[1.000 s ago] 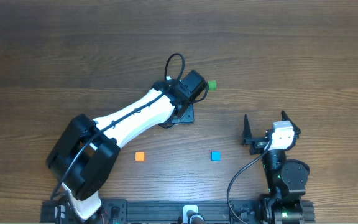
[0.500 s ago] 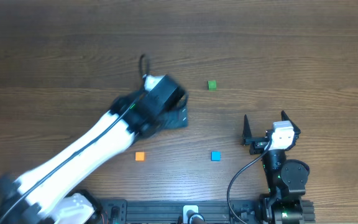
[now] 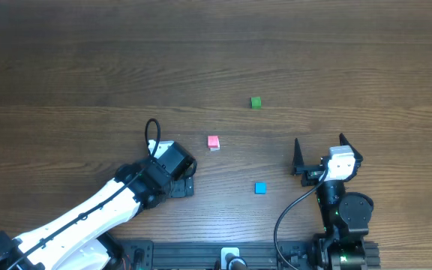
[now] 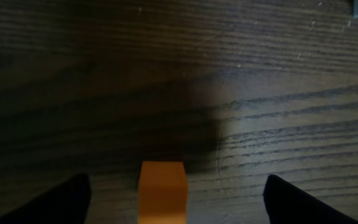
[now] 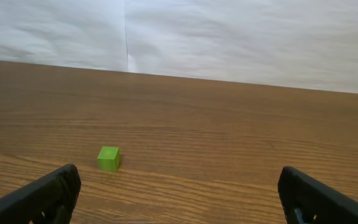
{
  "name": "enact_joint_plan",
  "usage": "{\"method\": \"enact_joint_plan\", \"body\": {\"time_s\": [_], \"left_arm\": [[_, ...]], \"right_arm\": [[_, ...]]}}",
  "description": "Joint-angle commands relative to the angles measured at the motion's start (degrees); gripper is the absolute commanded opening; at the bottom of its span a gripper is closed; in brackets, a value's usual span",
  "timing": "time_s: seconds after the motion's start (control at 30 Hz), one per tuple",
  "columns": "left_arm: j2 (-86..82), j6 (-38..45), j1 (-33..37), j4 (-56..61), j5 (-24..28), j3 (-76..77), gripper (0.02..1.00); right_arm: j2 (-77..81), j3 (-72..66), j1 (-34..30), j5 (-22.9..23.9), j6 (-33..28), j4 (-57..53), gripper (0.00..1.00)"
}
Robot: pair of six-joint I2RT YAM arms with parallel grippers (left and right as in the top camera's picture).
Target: Stack Cubes
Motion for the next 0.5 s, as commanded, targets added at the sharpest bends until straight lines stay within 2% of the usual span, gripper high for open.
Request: {"method": "enact_joint_plan", "body": {"time_s": [0.03,0.1,0.5], "left_arm": [[3.9,0.0,0.3,0.9,0.5,-0.5,0.827],[5.8,0.0,0.3,1.7,1.1,-0.5,0.816],[8.2,0.0,0.3,1.7,2.5,-0.5,0.562]], "right_arm": [[-0.4,-0.4,0.2,0.5,-0.3,0.0,0.991],[-0.4,-0.4,0.2,0.5,-0.3,0.0,0.993],[-0.4,-0.4,0.2,0.5,-0.3,0.0,0.993]]}}
